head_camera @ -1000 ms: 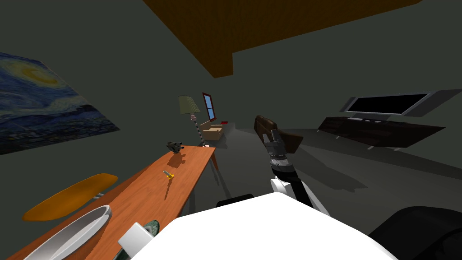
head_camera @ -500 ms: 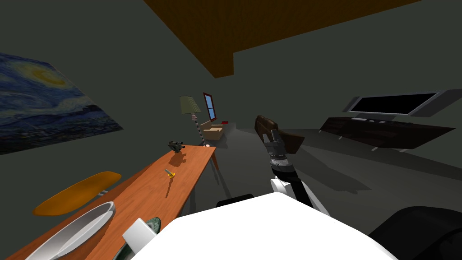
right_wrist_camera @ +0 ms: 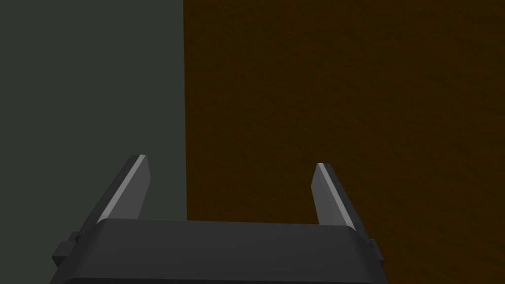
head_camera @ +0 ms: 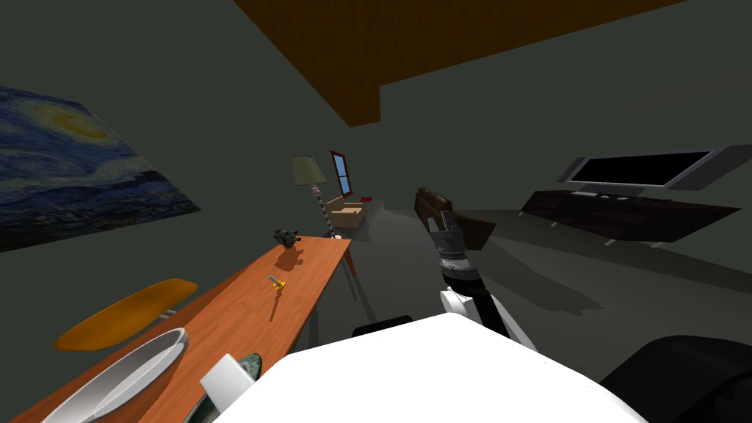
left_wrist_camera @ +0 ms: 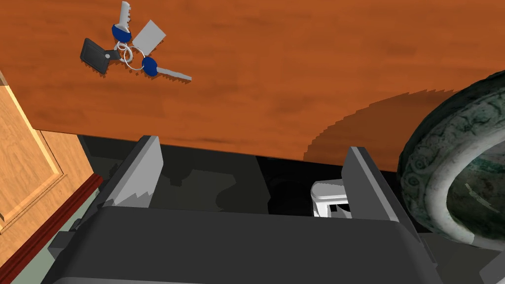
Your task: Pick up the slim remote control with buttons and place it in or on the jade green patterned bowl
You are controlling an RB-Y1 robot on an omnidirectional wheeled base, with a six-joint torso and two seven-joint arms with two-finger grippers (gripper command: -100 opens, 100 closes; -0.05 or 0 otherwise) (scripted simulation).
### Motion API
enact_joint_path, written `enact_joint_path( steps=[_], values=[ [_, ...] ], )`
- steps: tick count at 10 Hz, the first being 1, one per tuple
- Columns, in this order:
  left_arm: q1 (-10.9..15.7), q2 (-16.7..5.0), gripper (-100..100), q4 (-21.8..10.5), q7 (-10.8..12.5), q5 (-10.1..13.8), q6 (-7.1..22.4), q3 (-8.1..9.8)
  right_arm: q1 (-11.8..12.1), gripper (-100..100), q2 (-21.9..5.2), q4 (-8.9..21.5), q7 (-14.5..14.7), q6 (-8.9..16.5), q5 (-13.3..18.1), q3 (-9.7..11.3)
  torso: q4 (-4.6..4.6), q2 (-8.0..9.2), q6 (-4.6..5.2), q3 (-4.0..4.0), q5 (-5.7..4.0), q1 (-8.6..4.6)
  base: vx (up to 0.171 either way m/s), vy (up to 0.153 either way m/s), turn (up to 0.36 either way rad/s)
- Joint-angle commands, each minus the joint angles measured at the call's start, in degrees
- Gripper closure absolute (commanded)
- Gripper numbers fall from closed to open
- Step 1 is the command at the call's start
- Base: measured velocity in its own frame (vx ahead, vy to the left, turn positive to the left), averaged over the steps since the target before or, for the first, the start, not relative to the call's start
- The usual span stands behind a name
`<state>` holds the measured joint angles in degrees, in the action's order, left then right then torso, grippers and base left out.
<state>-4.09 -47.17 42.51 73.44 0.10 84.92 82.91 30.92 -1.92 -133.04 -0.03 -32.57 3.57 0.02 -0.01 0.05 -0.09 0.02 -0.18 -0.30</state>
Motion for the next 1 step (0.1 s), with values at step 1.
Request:
enact_joint_path(
  steps=[1],
  values=[
    [0.0, 0.0, 0, 0.0, 0.0, 0.0, 0.0, 0.0, 0.0, 0, 0.0, 0.0, 0.0, 0.0, 0.0, 0.0, 0.0, 0.0, 0.0, 0.0, 0.0, 0.0, 0.0, 0.0, 0.0]
  ],
)
